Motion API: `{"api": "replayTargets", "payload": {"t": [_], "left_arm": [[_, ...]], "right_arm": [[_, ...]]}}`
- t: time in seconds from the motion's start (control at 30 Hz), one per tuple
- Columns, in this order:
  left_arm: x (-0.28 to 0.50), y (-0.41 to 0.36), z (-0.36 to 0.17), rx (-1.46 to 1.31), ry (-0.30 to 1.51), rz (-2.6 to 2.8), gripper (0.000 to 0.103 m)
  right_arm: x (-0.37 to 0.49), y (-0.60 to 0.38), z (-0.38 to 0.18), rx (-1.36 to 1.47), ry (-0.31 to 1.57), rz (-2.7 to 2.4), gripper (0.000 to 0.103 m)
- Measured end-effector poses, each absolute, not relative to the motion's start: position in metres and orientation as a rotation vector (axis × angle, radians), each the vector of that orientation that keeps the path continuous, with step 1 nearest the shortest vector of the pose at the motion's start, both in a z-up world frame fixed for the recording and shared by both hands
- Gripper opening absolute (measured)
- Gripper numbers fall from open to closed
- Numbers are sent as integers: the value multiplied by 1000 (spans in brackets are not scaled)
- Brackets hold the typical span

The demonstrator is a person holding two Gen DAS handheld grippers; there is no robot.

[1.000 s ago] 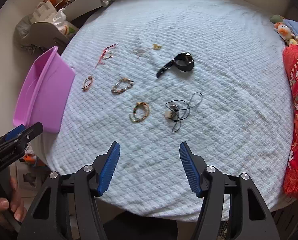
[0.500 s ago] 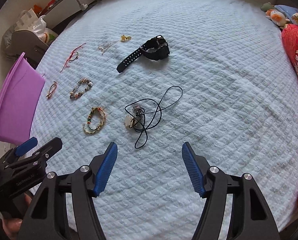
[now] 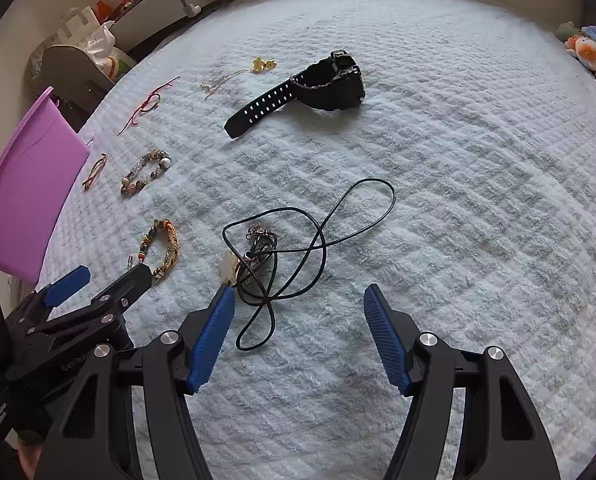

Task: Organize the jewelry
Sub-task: 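Grasp the multicolor braided bracelet with the left tool while the right tool grasps the black cord necklace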

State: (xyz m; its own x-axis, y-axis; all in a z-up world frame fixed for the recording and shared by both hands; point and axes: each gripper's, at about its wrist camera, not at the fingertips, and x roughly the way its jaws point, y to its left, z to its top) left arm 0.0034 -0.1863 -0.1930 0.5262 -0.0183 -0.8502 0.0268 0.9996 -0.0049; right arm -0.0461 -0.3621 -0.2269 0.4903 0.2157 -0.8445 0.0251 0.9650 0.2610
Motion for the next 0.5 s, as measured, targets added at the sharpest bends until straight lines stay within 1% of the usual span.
{"api": "replayTargets", "payload": {"t": [0.5], "left_arm": [[19, -190, -213, 16, 1017, 0, 96]], "right_arm": [[-27, -350, -240, 197, 1043, 126, 64]]}}
